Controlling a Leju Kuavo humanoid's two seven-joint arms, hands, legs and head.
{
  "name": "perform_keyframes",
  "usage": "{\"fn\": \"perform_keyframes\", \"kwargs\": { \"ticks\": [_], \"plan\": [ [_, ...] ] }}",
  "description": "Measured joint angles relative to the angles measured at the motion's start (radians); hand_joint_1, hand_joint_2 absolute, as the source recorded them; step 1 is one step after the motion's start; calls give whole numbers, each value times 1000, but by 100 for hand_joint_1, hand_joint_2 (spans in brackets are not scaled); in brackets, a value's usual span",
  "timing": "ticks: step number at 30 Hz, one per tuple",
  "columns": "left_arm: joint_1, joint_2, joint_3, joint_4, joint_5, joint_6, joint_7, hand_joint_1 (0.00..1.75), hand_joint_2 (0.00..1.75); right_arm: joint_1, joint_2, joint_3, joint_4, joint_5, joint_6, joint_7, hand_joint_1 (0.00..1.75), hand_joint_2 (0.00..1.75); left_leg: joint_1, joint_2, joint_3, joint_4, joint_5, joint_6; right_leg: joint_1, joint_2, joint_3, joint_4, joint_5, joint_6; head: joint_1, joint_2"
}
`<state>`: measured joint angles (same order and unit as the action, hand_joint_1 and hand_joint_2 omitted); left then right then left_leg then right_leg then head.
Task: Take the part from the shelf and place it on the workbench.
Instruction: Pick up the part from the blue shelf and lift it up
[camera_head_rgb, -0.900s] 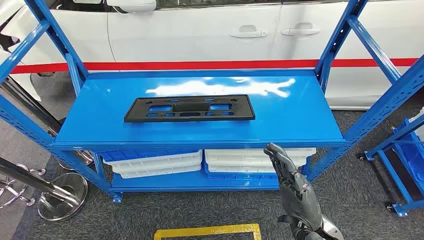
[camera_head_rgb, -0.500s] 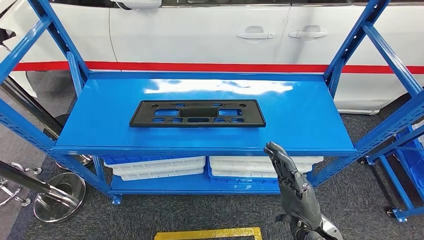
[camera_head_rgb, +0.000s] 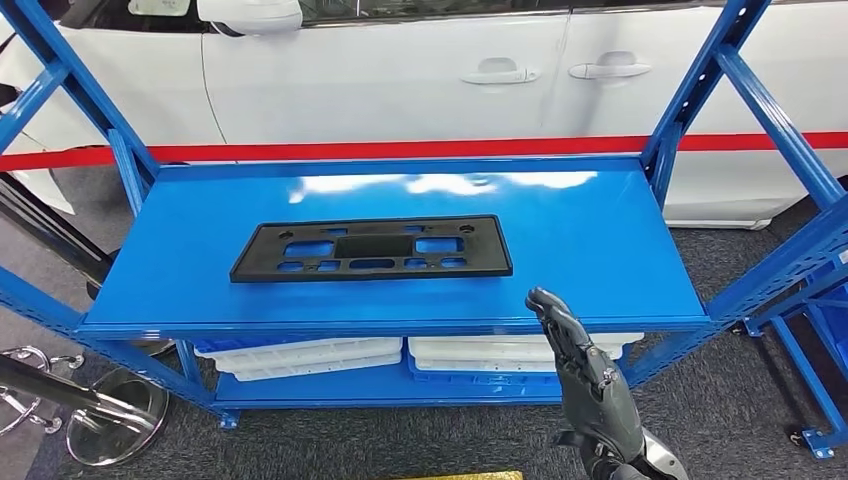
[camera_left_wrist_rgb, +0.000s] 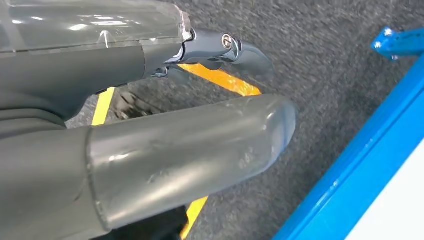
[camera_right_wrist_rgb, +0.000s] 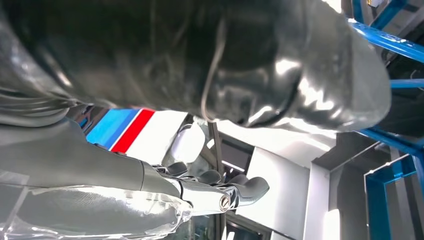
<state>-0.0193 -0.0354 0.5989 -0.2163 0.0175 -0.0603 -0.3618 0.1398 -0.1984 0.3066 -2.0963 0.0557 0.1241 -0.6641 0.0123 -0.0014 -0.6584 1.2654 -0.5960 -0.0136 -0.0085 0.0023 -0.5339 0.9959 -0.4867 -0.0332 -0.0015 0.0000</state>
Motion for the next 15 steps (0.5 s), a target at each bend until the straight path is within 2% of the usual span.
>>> {"fn": "perform_keyframes", "kwargs": {
  "ticks": [1, 2, 3, 4, 6, 8, 10, 11, 13, 14, 15],
  "plan": [
    [1, 0, 1, 0, -1, 0, 0, 0, 0, 0, 0, 0, 0, 0, 0, 0, 0, 0, 0, 0, 8, -44, 45, 2, 1, 1, 12, 0, -8, 1, 0, 0],
    [2, 1, 2, 0, -2, -1, -1, 0, 0, 0, 0, 0, 0, 0, 1, 0, 0, 0, -1, 0, 28, -114, 97, 7, 1, 2, 24, 0, -17, 3, 0, 0],
    [2, 1, 3, 0, -4, -1, -2, 0, 0, -1, 0, 0, 1, 0, 2, 0, 0, 0, -4, 0, 50, -177, 134, 12, 3, 2, 34, 0, -26, 7, 0, 0],
    [1, 1, 4, 0, -6, -2, -3, 0, 0, -3, 0, 0, 1, 0, 3, 1, 0, 0, -6, 1, 69, -227, 153, 18, 5, 2, 40, 0, -32, 12, 0, 0],
    [-1, 2, 8, 0, -8, -4, -5, 0, 0, -7, 0, 0, 2, -2, 6, 3, 0, 0, -12, 1, 85, -259, 150, 26, 6, 2, 44, -4, -38, 22, 0, 0],
    [-3, 2, 10, 0, -10, -7, -8, 0, 0, -14, 0, 1, 3, -5, 14, 10, 0, 0, -8, 0, 94, -272, 147, 36, 6, 1, 49, -7, -43, 32, 0, 0],
    [-3, 2, 11, 0, -14, -10, -12, 0, 0, -25, -1, 2, 6, -14, 27, 21, 0, 0, -1, 1, 107, -285, 145, 47, 6, -1, 32, 38, -69, 41, 1, 0],
    [-4, 2, 11, 0, -16, -11, -13, 0, 0, -29, -2, 2, 9, -20, 33, 27, 0, 0, 1, 1, 113, -289, 143, 52, 4, -1, 3, 92, -93, 45, 1, 0],
    [-5, 2, 12, 0, -19, -13, -15, 0, 0, -34, -4, 4, 18, -27, 41, 34, 0, 0, 1, 1, 120, -289, 134, 57, 0, -1, -85, 231, -140, 50, 1, 0],
    [-5, 2, 12, 0, -19, -13, -15, 0, 0, -35, -5, 4, 23, -29, 42, 36, 0, 0, 1, 0, 126, -289, 128, 57, -3, -1, -121, 276, -141, 53, 1, 0],
    [-4, 2, 12, 0, -20, -13, -15, 0, 0, -35, -5, 5, 27, -31, 42, 37, 0, 0, 1, -1, 134, -288, 121, 55, -5, -2, -140, 285, -121, 55, 1, 0]
  ]
}}
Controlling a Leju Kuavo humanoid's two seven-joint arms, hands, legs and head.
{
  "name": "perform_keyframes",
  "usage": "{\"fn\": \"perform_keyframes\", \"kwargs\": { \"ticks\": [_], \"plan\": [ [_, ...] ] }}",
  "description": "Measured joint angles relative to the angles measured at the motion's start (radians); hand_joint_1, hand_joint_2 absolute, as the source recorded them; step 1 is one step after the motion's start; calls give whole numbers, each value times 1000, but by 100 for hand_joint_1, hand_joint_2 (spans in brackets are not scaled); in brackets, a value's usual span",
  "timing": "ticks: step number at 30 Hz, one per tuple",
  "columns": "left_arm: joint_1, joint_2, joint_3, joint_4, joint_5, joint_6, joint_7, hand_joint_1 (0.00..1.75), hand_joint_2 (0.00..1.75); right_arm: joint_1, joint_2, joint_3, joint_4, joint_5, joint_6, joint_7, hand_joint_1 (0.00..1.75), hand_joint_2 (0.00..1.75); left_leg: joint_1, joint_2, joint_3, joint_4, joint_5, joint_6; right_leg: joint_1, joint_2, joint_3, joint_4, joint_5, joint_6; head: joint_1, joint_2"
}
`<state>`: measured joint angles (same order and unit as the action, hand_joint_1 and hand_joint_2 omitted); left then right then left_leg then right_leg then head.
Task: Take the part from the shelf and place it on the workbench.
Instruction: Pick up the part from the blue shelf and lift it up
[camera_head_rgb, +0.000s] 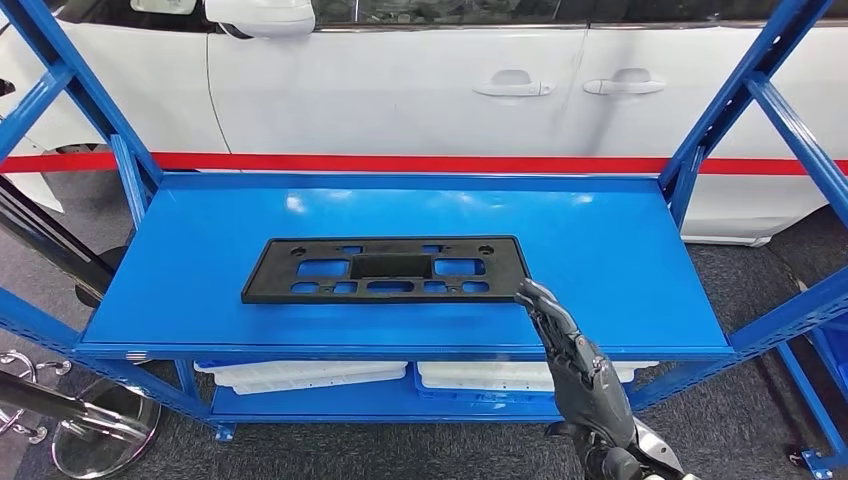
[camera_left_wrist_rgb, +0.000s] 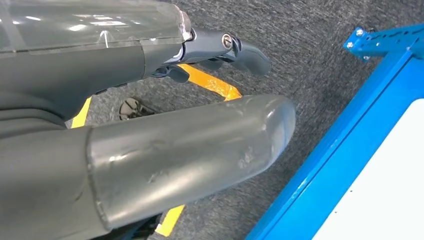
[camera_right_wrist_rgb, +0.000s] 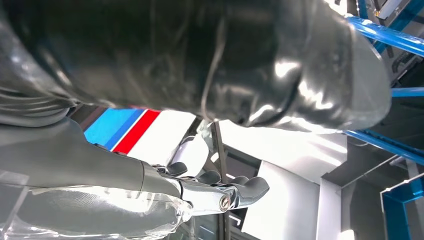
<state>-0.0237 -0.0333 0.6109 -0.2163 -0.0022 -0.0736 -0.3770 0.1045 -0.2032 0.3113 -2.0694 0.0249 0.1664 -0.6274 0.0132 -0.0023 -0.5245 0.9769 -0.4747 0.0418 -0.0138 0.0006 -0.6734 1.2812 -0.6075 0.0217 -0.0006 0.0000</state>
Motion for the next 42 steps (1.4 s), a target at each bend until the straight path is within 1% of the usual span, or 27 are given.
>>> {"fn": "perform_keyframes", "kwargs": {
  "ticks": [1, 2, 3, 4, 5, 6, 9, 10, 11, 13, 14, 15, 16, 18, 19, 20, 22, 25, 26, 29, 31, 32, 33, 36, 37, 40, 42],
  "plan": [
    [1, 0, 0, 0, 0, 0, 0, 0, 0, -1, 0, 1, 3, -3, 3, 3, 0, 0, 0, -1, 11, 0, -7, -2, -2, 0, 3, -32, 41, 1, 0, 0],
    [1, 0, 0, 0, 0, 0, 0, 0, 0, -3, 0, 2, 7, -9, 9, 12, 0, 0, 0, -3, 23, 1, -16, -6, -4, 0, 22, -95, 93, 0, 0, 0],
    [1, 0, 0, 0, -1, 0, 0, 0, 0, -5, -1, 4, 13, -20, 21, 26, 0, 44, -1, -4, 33, 0, -24, -11, -3, -1, 46, -157, 132, -3, 0, 0],
    [0, 0, 0, 1, -2, 1, 0, 0, 0, -9, -2, 7, 20, -37, 36, 46, 0, 87, -2, -4, 39, 1, -31, -17, -1, -1, 67, -211, 155, -8, 0, 0],
    [-1, 0, 1, 1, -4, 1, 1, 0, 0, -13, -3, 12, 32, -59, 55, 69, 0, 131, -2, -5, 42, 2, -36, -23, 2, 0, 79, -243, 162, -14, 0, 0],
    [-2, 0, 1, 1, -7, 2, 1, 0, 0, -17, -3, 18, 48, -81, 74, 90, 0, 175, -3, -4, 41, 1, -40, -30, 5, 0, 84, -253, 154, -20, 0, 0],
    [-5, 0, 1, 1, -17, 4, 2, 0, 0, -43, -2, 48, 106, -105, 102, 145, 0, 175, 0, 0, 44, 6, -55, -46, 3, 4, 93, -269, 149, -38, 0, 0],
    [-6, 0, 1, 1, -22, 4, 3, 0, 0, -61, -1, 62, 131, -95, 98, 160, 0, 175, 1, 1, 33, 34, -71, -51, 1, 4, 98, -275, 148, -44, 0, 0],
    [-8, 0, 1, 1, -27, 4, 4, 0, 0, -84, 2, 78, 158, -78, 88, 175, 0, 175, 2, 1, 9, 85, -96, -55, 0, 3, 103, -279, 147, -49, -1, 0],
    [-10, 0, 1, 1, -39, 4, 8, 0, 0, -139, 10, 117, 218, -37, 58, 203, 0, 175, 2, 1, -73, 225, -148, -61, 3, 3, 108, -280, 143, -57, -1, 0],
    [-10, 0, 1, 1, -45, 4, 11, 0, 0, -168, 14, 140, 252, -11, 40, 219, 0, 175, 2, 1, -110, 278, -157, -63, 5, 3, 109, -279, 141, -60, -1, 0],
    [-10, 0, 1, 1, -51, 4, 14, 0, 0, -199, 19, 165, 285, 20, 19, 236, 0, 175, 2, 1, -132, 296, -145, -63, 6, 4, 112, -279, 138, -61, -1, 0],
    [-11, 0, 1, 1, -57, 4, 17, 0, 0, -231, 25, 191, 319, 58, -6, 253, 0, 175, 2, 1, -134, 274, -111, -61, 8, 6, 117, -278, 135, -61, -1, 0],
    [-13, 0, 1, 1, -68, 3, 20, 0, 0, -296, 41, 244, 384, 162, -68, 289, 0, 175, -1, 1, -95, 145, -18, -49, 10, 7, 128, -277, 127, -59, -1, 0],
    [-14, 0, 1, 1, -73, 3, 22, 0, 0, -327, 50, 270, 415, 225, -103, 308, 0, 175, -4, 2, -71, 83, 14, -42, 13, 8, 131, -276, 123, -57, -1, 0],
    [-16, 0, 1, 2, -78, 3, 23, 0, 0, -356, 59, 296, 443, 293, -138, 328, 0, 175, -7, 2, -56, 43, 30, -36, 14, 7, 132, -275, 121, -53, -1, 0],
    [-18, 1, 0, 1, -86, 3, 27, 0, 0, -407, 78, 348, 494, 420, -197, 364, 0, 175, -12, 1, -50, 21, 30, -30, 16, 6, 129, -275, 119, -44, -1, 0],
    [-18, 0, 0, 1, -95, 3, 30, 0, 0, -464, 103, 418, 553, 571, -269, 410, 0, 175, -2, 1, -40, 2, 36, -16, 17, 3, 122, -253, 99, -29, 0, 0],
    [-19, 0, 0, 2, -97, 3, 30, 0, 0, -479, 110, 435, 571, 612, -292, 425, 0, 175, 1, 2, -36, -4, 38, -12, 16, 3, 104, -213, 76, -25, 0, 0],
    [-20, 0, -1, 2, -102, 3, 32, 0, 0, -506, 121, 477, 621, 709, -344, 466, 0, 175, 1, 2, -34, -6, 35, -6, 8, 3, 5, -26, -3, -16, 0, 0],
    [-20, 0, -1, 2, -104, 3, 33, 0, 0, -510, 123, 488, 634, 734, -355, 476, 0, 175, 1, 2, -34, -5, 34, -5, 5, 2, -24, 23, -17, -14, 0, 0],
    [-20, 0, -1, 2, -104, 3, 33, 0, 0, -510, 123, 490, 635, 737, -356, 477, 0, 175, 1, 2, -34, -5, 33, -6, 5, 2, -26, 25, -16, -14, 0, 0],
    [-19, 0, -1, 2, -107, 4, 34, 0, 0, -516, 126, 501, 650, 775, -372, 493, 0, 175, 1, 1, -31, -4, 31, -8, 3, 2, -18, -2, 11, -13, 0, 0],
    [-19, -1, -2, 2, -121, 12, 43, 0, 0, -548, 144, 558, 722, 923, -432, 555, 0, 175, -1, -2, -21, 4, 15, -24, 1, 0, 61, -214, 141, -19, 0, 0],
    [-19, -1, -2, 2, -123, 13, 46, 0, 0, -555, 150, 569, 737, 945, -437, 565, 0, 175, -2, -3, -22, 6, 12, -31, 4, 1, 79, -259, 155, -24, 0, 0],
    [-19, -1, -2, 2, -130, 17, 54, 0, 0, -570, 162, 595, 780, 1014, -438, 593, 0, 175, 0, -2, -22, 7, 7, -49, 6, 4, 84, -272, 153, -41, 0, 0],
    [-20, -1, -3, 2, -134, 18, 56, 0, 0, -585, 175, 614, 815, 1059, -436, 610, 0, 175, 4, -1, -42, 58, -25, -59, 3, 3, 92, -281, 155, -54, -1, 0]
  ]
}}
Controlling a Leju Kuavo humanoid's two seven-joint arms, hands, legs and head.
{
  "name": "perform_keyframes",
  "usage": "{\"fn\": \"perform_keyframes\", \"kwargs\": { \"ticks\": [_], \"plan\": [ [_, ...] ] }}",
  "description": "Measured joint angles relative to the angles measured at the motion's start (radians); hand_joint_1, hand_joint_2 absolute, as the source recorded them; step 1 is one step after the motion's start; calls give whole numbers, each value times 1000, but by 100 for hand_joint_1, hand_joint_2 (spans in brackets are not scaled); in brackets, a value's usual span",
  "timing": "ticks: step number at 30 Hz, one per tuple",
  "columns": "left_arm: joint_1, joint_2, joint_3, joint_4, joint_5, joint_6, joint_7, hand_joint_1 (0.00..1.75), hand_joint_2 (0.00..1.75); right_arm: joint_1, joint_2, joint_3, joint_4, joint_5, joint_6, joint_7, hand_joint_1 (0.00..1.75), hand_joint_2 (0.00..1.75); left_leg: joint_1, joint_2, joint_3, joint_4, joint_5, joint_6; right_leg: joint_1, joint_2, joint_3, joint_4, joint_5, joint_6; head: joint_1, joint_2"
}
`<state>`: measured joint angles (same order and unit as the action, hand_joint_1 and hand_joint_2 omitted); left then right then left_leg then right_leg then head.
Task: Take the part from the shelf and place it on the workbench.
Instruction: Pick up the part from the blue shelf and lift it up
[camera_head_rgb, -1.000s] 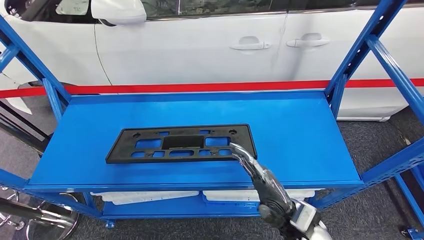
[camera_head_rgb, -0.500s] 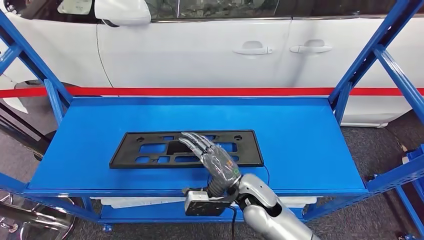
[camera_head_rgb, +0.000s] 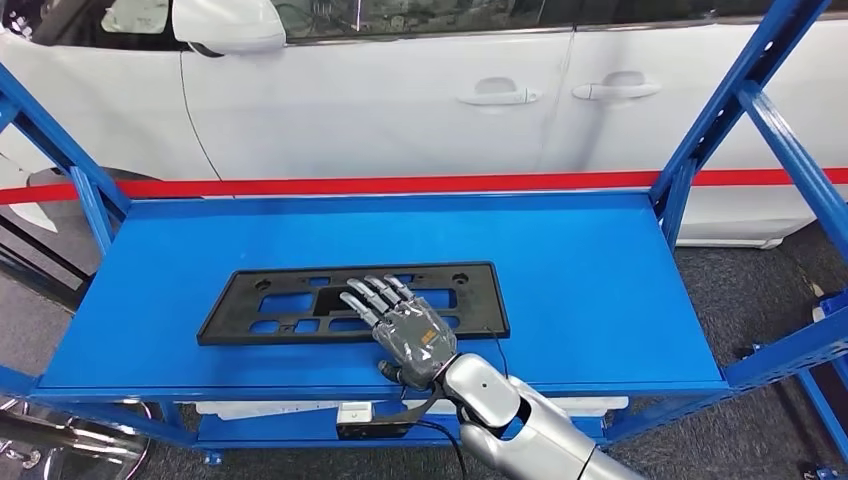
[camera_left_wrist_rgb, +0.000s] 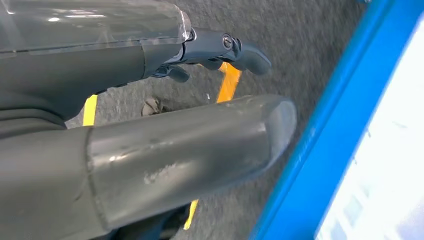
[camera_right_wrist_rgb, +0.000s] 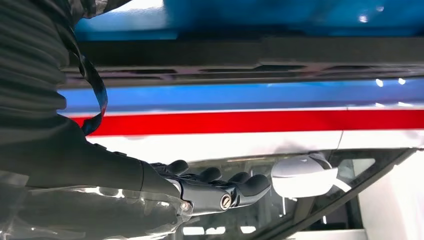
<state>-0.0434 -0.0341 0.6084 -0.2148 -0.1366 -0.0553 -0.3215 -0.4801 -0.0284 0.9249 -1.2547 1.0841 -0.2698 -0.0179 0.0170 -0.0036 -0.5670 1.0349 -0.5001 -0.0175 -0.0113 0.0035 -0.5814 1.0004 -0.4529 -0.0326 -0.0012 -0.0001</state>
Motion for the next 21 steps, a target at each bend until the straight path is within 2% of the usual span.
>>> {"fn": "perform_keyframes", "kwargs": {
  "ticks": [3, 4, 5, 6, 8, 9, 10, 12, 14, 16, 18, 19, 20, 21],
  "plan": [
    [0, 0, 0, 0, -4, 0, 1, 0, 0, -12, 17, 29, 51, 36, 5, 13, 0, 175, 2, 0, -101, 200, -87, -11, 2, -3, 5, -2, -3, -10, 0, 0],
    [2, 1, 0, 0, -6, 0, 1, 0, 0, -13, 21, 38, 66, 44, 9, 17, 0, 175, 2, 0, -127, 243, -96, -12, 3, -3, 6, -2, -4, -11, 0, 0],
    [3, 1, 0, 0, -7, 0, 0, 0, 0, -15, 24, 46, 79, 53, 13, 21, 0, 175, 2, 0, -135, 249, -84, -12, 4, -3, 8, -1, -5, -11, 0, 0],
    [3, 1, 0, 0, -9, 0, 0, 0, 0, -18, 27, 54, 90, 64, 16, 25, 0, 175, 2, 0, -123, 214, -53, -11, 4, -2, 10, -1, -7, -10, 0, 0],
    [2, 1, 0, 0, -10, 0, 0, 0, 0, -27, 34, 69, 106, 84, 20, 33, 0, 175, 2, 0, -58, 70, 27, -4, 6, 1, 18, -1, -12, -6, 0, 0],
    [1, 1, 0, 0, -10, 0, 0, 0, 0, -31, 38, 75, 112, 91, 21, 36, 0, 175, 0, 0, -29, 7, 49, 0, 8, 2, 19, 1, -14, -2, 0, 0],
    [0, 1, 0, 0, -10, -1, 0, 0, 0, -35, 41, 81, 118, 95, 21, 37, 0, 175, -3, -1, -10, -33, 60, 4, 9, 2, 20, 2, -16, 3, 0, 0],
    [0, 1, 0, 0, -10, -2, 0, 0, 0, -44, 45, 90, 128, 98, 21, 37, 0, 175, -7, -2, -3, -49, 56, 13, 11, 2, 19, 1, -17, 12, 0, 0],
    [1, 1, 0, 0, -10, -2, 0, 0, 0, -50, 49, 96, 135, 99, 21, 37, 0, 175, -3, -1, 1, -54, 59, 25, 10, 2, 18, 8, -26, 24, 0, 0],
    [1, 1, 0, 0, -10, -2, 0, 0, 0, -54, 49, 99, 141, 100, 21, 37, 0, 175, 2, 1, 5, -60, 62, 38, 8, 1, -11, 79, -70, 33, 0, 0],
    [1, 1, 0, 0, -10, -2, 0, 0, 0, -56, 49, 103, 148, 100, 21, 37, 0, 175, 1, 2, 5, -59, 61, 44, 6, 1, -77, 214, -133, 38, 0, 0],
    [1, 1, 0, 0, -10, -2, 0, 0, 0, -56, 49, 104, 151, 100, 21, 37, 0, 175, 1, 2, 5, -59, 60, 44, 6, 1, -106, 268, -150, 39, 0, 0],
    [2, 1, 0, 0, -10, -2, 0, 0, 0, -56, 49, 106, 153, 100, 21, 37, 0, 175, 0, 2, 6, -59, 59, 45, 5, 1, -119, 289, -146, 40, 0, 0],
    [2, 1, 0, 0, -10, -2, 0, 0, 0, -57, 50, 107, 155, 100, 21, 37, 0, 175, 0, 1, 8, -59, 58, 44, 5, 0, -112, 268, -123, 38, 0, 0]
  ]
}}
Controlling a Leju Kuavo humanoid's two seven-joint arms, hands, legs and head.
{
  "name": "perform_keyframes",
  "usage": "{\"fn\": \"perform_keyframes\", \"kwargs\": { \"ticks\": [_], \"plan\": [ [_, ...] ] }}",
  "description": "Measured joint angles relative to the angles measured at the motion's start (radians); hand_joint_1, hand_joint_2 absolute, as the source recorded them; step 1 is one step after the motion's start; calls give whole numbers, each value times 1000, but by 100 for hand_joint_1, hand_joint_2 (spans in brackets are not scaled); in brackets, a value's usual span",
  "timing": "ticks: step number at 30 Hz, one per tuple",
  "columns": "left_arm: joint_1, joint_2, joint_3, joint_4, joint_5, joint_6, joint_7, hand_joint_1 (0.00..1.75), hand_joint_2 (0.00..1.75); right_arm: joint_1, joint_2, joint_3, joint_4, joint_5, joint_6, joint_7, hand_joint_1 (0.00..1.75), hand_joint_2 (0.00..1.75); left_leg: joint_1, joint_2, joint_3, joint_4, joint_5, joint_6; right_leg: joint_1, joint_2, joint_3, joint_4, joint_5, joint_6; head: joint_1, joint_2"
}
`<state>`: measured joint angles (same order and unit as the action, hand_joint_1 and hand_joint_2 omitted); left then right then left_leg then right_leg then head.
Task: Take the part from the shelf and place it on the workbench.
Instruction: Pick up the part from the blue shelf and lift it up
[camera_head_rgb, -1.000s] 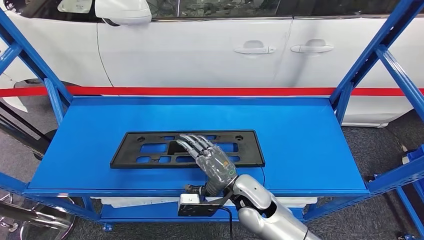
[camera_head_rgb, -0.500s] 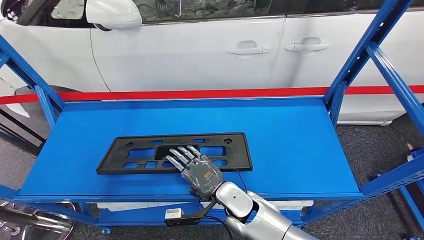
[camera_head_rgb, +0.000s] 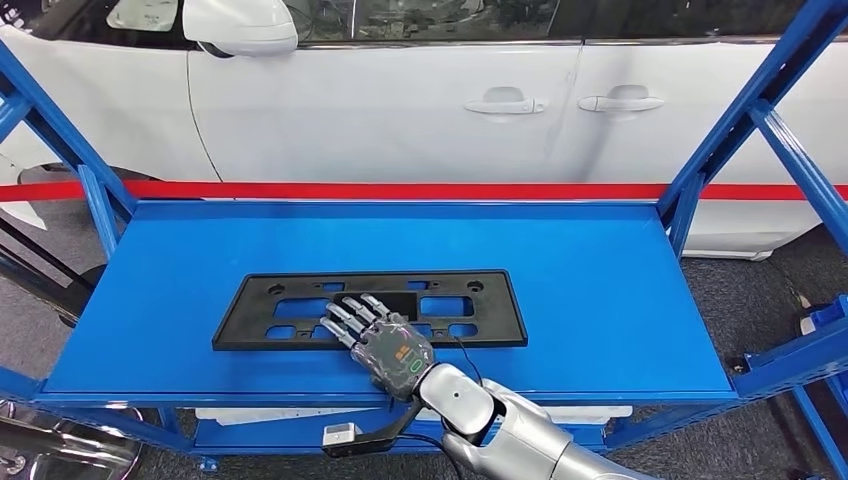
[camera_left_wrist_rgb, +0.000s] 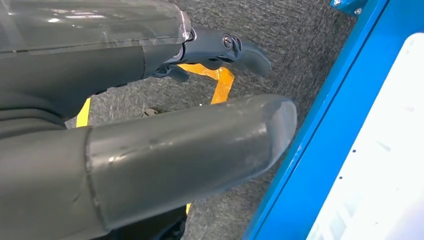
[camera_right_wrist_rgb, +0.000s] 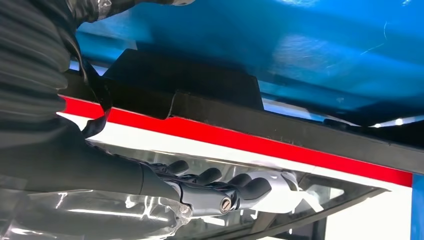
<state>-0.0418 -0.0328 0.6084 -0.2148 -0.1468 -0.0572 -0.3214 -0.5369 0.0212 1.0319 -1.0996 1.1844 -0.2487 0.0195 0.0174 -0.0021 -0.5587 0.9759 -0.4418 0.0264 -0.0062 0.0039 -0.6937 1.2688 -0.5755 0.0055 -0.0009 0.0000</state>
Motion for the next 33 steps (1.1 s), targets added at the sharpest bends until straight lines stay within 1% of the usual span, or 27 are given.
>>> {"fn": "perform_keyframes", "kwargs": {
  "ticks": [1, 2, 3, 4, 5, 6, 8, 9, 10, 12, 13, 14, 15, 16, 17, 18, 19, 20, 23, 24, 25, 26, 28, 29, 30, 31, 33],
  "plan": [
    [0, 0, 0, 0, 0, 0, 0, 0, 0, -1, 0, 1, 1, 2, 0, 0, 0, 175, 0, -1, 3, 0, -1, -1, 0, 0, 25, -56, 37, -3, 0, 0],
    [0, 0, 0, 0, 0, 0, 0, 0, 0, -3, 1, 2, 2, 6, 2, 2, 0, 175, 0, -2, 6, 0, -3, -3, 1, 0, 60, -131, 75, -9, 0, 0],
    [0, -1, 0, 0, -1, 0, 0, 0, 0, -7, 3, 4, 3, 14, 4, 6, 0, 175, -2, -3, 7, 1, -5, -6, 4, -1, 91, -196, 100, -14, 0, 0],
    [-1, -1, 0, 0, -2, 0, 0, 0, 0, -11, 5, 7, 5, 25, 7, 12, 0, 175, -3, -3, 7, 2, -7, -10, 7, -1, 111, -241, 114, -19, 0, 0],
    [-1, -2, 0, 0, -3, 0, 0, 0, 0, -15, 8, 11, 7, 38, 10, 21, 0, 175, -4, -3, 7, 3, -8, -15, 9, 0, 120, -262, 116, -22, 0, 0],
    [-1, -2, 0, 0, -5, 0, -1, 0, 0, -18, 13, 16, 9, 52, 12, 30, 0, 175, -5, -3, 6, 3, -9, -21, 11, 0, 121, -266, 114, -25, 0, 0],
    [-1, -2, 0, 0, -9, -1, -2, 0, 0, -23, 26, 24, 16, 79, 13, 56, 0, 175, -4, -2, 7, 5, -14, -33, 8, 2, 124, -272, 117, -34, 0, 0],
    [-2, -2, 0, 0, -11, -2, -3, 0, 0, -26, 35, 27, 22, 90, 13, 71, 0, 175, -3, -2, 1, 22, -27, -38, 5, 1, 126, -276, 120, -40, 0, 0],
    [-3, -1, 0, 0, -14, -3, -4, 0, 0, -28, 44, 29, 29, 99, 12, 87, 0, 175, -2, -2, -15, 58, -50, -43, 2, -1, 129, -281, 122, -45, 0, 0],
    [-3, -1, 0, 0, -20, -4, -4, 0, 0, -32, 60, 32, 49, 112, 10, 120, 0, 175, 1, -1, -75, 186, -116, -53, 1, -3, 130, -283, 123, -50, -1, 0],
    [-3, -1, 0, 0, -23, -4, -3, 0, 0, -35, 66, 32, 63, 120, 9, 139, 41, 175, 2, -1, -107, 251, -140, -57, 2, -4, 129, -282, 123, -51, 0, 0],
    [-3, 0, 0, 0, -26, -4, -1, 0, 0, -41, 73, 31, 79, 130, 8, 161, 82, 175, 2, -1, -125, 287, -145, -59, 3, -4, 129, -281, 122, -52, 0, 0],
    [-3, 0, 0, 0, -30, -5, 1, 0, 0, -49, 78, 29, 99, 140, 11, 185, 124, 175, 2, -1, -128, 287, -131, -59, 3, -3, 130, -279, 121, -52, 0, 0],
    [-4, 0, 0, 0, -33, -5, 3, 0, 0, -61, 84, 23, 122, 150, 15, 209, 166, 175, 3, -1, -110, 247, -100, -58, 3, -3, 131, -278, 120, -51, 0, 0],
    [-6, 0, 0, 0, -37, -6, 4, 0, 0, -75, 90, 15, 148, 161, 18, 231, 167, 175, 3, -1, -78, 176, -59, -56, 3, -2, 132, -277, 118, -49, -1, 0],
    [-9, 0, 0, 0, -40, -9, 5, 0, 0, -88, 95, 5, 176, 172, 19, 250, 167, 175, 2, -1, -45, 105, -30, -52, 4, -1, 133, -276, 117, -47, 0, 0],
    [-12, 0, 0, 0, -43, -12, 6, 0, 0, -101, 99, -8, 205, 183, 16, 264, 167, 175, 0, -2, -19, 48, -10, -47, 6, -1, 132, -274, 116, -43, 0, 0],
    [-14, 0, 0, 0, -46, -17, 6, 0, 0, -112, 102, -21, 232, 193, 10, 274, 167, 175, -2, -3, -5, 15, -1, -42, 8, -1, 130, -272, 115, -38, 0, 0],
    [-16, 0, 0, 0, -52, -28, 5, 0, 0, -132, 104, -58, 297, 211, -4, 285, 166, 175, -4, -4, -4, 4, 1, -26, 8, -1, 125, -270, 115, -23, 0, 0],
    [-16, -1, 0, 0, -53, -31, 4, 0, 0, -136, 105, -68, 312, 214, -6, 286, 166, 175, -2, -3, -3, 1, 3, -19, 8, -1, 120, -259, 105, -18, 0, 0],
    [-17, -1, 0, 0, -53, -33, 3, 0, 0, -140, 105, -77, 324, 217, -6, 287, 167, 175, 1, -1, -2, -3, 6, -12, 8, -1, 108, -231, 86, -13, 0, 0],
    [-18, -1, 0, 0, -54, -35, 2, 0, 0, -143, 106, -85, 334, 220, -5, 287, 168, 175, 2, 0, -1, -5, 7, -7, 6, -1, 86, -182, 58, -9, 0, 0],
    [-19, 0, 0, 0, -54, -40, -1, 0, 0, -144, 106, -96, 352, 224, -4, 287, 168, 175, 1, 1, -2, -5, 6, -1, 3, -1, 21, -48, -2, -5, 0, 0],
    [-19, 0, 0, 0, -54, -43, -3, 0, 0, -144, 106, -100, 359, 225, -2, 287, 168, 175, 1, 1, -2, -4, 6, 0, 1, -2, -4, 1, -15, -3, 0, 0],
    [-19, 0, 0, 0, -54, -46, -4, 0, 0, -144, 107, -104, 364, 227, -1, 287, 168, 175, 0, 0, -2, -3, 5, 0, 0, -2, -14, 17, -9, -3, 0, 0],
    [-19, 0, 0, 0, -54, -49, -5, 0, 0, -144, 107, -109, 368, 227, 0, 286, 168, 175, 0, -1, -1, -2, 4, 0, -1, -2, -3, -11, 18, -5, 0, 0],
    [-19, 0, 0, 0, -54, -55, -7, 0, 0, -146, 109, -121, 374, 229, 1, 286, 168, 175, 0, -4, 2, 1, 0, -4, 1, -3, 61, -146, 89, -14, 0, 0]
  ]
}}
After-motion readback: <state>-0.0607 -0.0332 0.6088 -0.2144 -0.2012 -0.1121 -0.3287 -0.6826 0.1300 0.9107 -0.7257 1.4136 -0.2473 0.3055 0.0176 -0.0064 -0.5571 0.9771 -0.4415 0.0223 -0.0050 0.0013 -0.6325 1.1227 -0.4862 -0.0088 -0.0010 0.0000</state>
